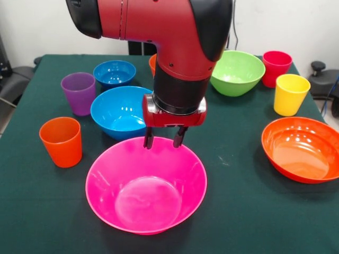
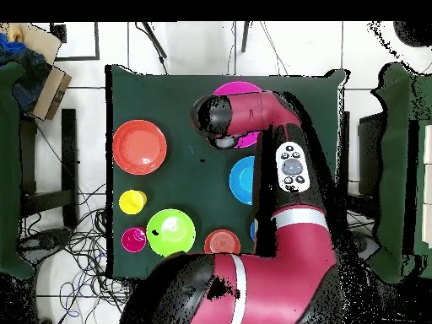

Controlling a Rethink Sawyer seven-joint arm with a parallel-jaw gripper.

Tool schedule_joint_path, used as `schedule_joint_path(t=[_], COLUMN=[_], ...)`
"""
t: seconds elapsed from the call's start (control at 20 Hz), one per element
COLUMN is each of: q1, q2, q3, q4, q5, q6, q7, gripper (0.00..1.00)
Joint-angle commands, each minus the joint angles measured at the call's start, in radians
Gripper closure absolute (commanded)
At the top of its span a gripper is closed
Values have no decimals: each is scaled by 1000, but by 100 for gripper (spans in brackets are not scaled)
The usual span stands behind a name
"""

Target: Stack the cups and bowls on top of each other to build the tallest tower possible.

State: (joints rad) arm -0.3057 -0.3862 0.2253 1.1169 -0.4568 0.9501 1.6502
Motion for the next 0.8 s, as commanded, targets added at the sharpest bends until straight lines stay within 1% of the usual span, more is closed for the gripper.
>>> schedule_joint_path(t=[0.05, 0.35, 0.55, 0.8], q1=[-1, 7, 12, 14], q2=[52, 30, 28, 21], q3=[27, 30, 28, 35], q4=[52, 57, 67, 62], q5=[-8, 12, 11, 21], q6=[-57, -37, -50, -29], q7=[12, 28, 37, 29], gripper=[0, 0, 0, 0])
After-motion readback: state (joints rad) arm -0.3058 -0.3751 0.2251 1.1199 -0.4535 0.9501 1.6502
